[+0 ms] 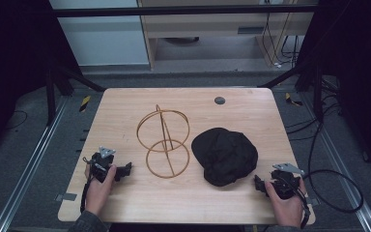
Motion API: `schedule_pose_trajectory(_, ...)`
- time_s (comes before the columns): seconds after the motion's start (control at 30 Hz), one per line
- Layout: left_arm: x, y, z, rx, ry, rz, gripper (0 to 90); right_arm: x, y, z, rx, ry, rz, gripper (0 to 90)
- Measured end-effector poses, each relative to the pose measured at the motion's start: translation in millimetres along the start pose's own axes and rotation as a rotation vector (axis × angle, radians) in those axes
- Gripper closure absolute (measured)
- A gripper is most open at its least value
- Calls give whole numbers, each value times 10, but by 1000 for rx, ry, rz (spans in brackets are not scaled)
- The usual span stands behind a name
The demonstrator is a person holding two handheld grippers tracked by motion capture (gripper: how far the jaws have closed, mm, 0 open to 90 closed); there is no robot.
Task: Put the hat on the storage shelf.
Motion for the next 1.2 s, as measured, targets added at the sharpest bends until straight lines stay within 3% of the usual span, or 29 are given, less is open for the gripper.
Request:
schedule_pose_trajectory(0.17,-7,-6,9,-12,9,-2,0,-8,-34,-14,23,-4,7,45)
schedule_pose_trajectory(0.23,-12,-10,11,-16,12,-3,0,1,-109,3,79,22,22,63)
schedule_pose_trajectory(0.27,-12,-10,10,-15,12,-3,0,19,-172,36,98,12,28,61)
schedule_pose_trajectory(0.37,-14,-12,9,-15,13,-3,0,109,-341,135,102,-45,58,70)
schedule_pose_trajectory(0.4,-15,-13,9,-16,14,-3,0,216,-467,229,116,-92,72,74)
schedule_pose_trajectory(0.47,-18,-16,9,-18,16,-3,0,325,-559,321,131,-138,85,72)
schedule_pose_trajectory(0.5,-18,-16,9,-18,16,-3,0,325,-559,321,131,-138,85,72)
schedule_pose_trajectory(0.53,-19,-18,9,-20,18,-4,0,470,-645,441,143,-198,102,72)
schedule_pose_trajectory(0.63,-20,-18,10,-22,19,-4,0,648,-699,581,152,-263,113,74)
schedule_pose_trajectory(0.67,-20,-18,10,-22,19,-4,0,648,-699,581,152,-263,113,74)
schedule_pose_trajectory(0.8,-21,-19,10,-23,19,-4,0,937,-654,778,176,-310,121,61)
schedule_pose_trajectory(0.87,-21,-18,10,-23,20,-4,0,968,-641,809,183,-317,125,56)
schedule_pose_trajectory(0.93,-21,-18,10,-23,20,-4,0,1089,-591,933,195,-350,141,60)
schedule_pose_trajectory(1.2,-20,-18,10,-25,22,-4,0,1254,-387,1062,206,-349,200,77)
Point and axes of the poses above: each handheld gripper's, and its own axes: y roughly forward along the jaws, x roughly out of its top, z roughly to its left, the point moved 4 cm from there along y, roughly forward along the jaws, and after that the axes turned 9 degrees about x, right-handed, at the moved point
